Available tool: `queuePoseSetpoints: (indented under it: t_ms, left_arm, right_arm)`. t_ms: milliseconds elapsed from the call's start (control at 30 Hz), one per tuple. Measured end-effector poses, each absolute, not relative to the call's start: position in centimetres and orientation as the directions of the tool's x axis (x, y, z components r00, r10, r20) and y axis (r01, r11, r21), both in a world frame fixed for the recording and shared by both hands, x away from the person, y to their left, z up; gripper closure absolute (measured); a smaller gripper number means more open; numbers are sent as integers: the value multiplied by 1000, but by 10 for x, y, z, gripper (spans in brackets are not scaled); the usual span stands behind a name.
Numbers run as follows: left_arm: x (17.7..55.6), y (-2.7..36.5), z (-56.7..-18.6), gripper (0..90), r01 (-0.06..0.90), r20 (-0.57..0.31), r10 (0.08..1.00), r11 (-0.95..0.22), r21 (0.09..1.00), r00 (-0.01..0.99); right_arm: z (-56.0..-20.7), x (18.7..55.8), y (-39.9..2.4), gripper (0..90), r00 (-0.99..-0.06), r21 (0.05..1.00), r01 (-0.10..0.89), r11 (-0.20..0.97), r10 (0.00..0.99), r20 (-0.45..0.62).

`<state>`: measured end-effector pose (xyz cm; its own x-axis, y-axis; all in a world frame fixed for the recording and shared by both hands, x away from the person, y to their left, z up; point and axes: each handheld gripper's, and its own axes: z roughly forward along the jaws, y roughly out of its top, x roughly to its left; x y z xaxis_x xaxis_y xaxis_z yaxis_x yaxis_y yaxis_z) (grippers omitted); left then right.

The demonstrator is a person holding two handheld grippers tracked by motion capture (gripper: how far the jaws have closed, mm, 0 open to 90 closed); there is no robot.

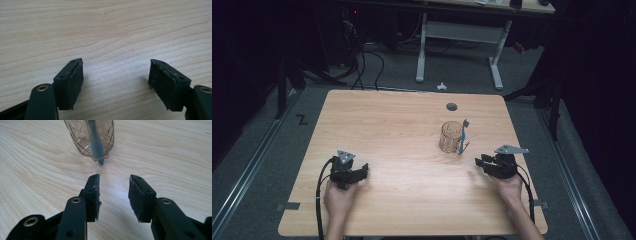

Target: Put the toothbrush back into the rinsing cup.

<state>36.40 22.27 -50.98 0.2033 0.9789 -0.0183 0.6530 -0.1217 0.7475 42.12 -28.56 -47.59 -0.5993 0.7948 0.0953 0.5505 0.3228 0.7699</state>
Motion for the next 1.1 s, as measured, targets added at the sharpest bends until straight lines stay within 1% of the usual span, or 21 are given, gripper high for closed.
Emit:
queuePoseSetpoints:
  t_ms: [233, 1100]
  left_arm:
    - [364, 223, -510, 285, 653, -18, 979, -122, 747, 203]
    - [364, 223, -510, 285, 653, -18, 979, -122, 748, 203]
  right_arm:
    - [-481, 422, -279, 596, -602, 765, 535, 358, 797, 48]
    - [-500, 422, -260, 594, -610, 744, 529, 408, 793, -1]
